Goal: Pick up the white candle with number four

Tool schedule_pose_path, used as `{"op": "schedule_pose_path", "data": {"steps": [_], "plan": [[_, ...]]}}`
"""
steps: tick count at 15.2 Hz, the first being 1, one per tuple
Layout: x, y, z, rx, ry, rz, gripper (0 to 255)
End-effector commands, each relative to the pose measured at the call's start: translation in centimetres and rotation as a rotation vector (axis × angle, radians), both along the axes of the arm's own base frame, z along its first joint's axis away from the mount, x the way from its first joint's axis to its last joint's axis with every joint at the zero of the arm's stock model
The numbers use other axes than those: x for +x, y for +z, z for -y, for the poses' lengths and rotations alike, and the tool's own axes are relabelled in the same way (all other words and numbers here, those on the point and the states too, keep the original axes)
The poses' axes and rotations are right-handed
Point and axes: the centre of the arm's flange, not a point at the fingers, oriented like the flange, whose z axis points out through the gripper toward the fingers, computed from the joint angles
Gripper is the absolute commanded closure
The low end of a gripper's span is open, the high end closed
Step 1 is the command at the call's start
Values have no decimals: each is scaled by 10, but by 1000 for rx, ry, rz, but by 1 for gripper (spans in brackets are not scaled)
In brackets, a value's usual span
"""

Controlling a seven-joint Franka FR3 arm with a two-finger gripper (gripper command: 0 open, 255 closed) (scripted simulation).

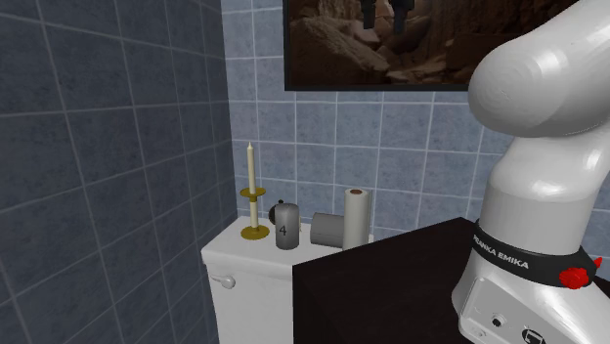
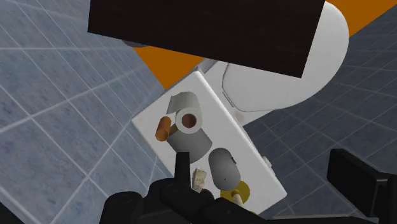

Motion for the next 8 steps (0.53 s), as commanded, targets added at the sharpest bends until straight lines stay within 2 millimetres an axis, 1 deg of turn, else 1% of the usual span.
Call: {"op": "schedule_pose_path", "data": {"steps": [1, 8], "plan": [[0, 0, 0, 0, 0, 0, 0], [24, -80, -42, -20, -133, 24, 0]]}}
